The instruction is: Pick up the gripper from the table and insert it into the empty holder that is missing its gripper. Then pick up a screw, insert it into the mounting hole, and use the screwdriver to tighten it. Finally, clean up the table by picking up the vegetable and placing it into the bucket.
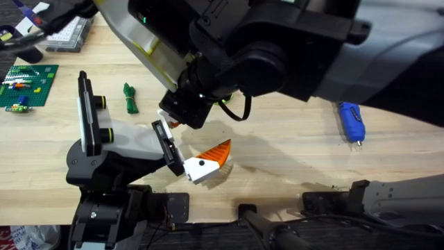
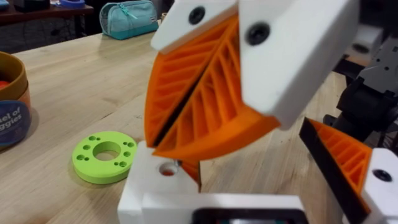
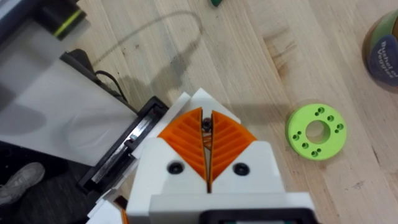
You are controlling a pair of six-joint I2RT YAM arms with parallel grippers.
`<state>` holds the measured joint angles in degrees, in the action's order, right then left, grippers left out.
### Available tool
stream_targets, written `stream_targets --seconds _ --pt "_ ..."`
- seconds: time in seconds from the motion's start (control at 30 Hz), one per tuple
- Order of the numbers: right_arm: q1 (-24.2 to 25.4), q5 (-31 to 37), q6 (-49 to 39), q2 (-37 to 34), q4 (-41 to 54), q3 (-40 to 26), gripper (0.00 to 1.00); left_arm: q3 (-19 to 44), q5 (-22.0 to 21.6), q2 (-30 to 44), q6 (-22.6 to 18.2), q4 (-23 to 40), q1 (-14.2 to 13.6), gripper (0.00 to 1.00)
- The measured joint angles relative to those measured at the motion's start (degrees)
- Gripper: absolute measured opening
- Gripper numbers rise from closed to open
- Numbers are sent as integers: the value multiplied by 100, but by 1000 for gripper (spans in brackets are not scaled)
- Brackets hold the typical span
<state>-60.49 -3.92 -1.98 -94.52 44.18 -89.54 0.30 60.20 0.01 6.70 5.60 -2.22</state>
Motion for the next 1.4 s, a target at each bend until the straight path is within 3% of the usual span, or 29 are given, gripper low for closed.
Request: stream_targets --seconds 1.4 --pt "2 -2 4 280 -354 272 8 2 0 0 0 -2 0 985"
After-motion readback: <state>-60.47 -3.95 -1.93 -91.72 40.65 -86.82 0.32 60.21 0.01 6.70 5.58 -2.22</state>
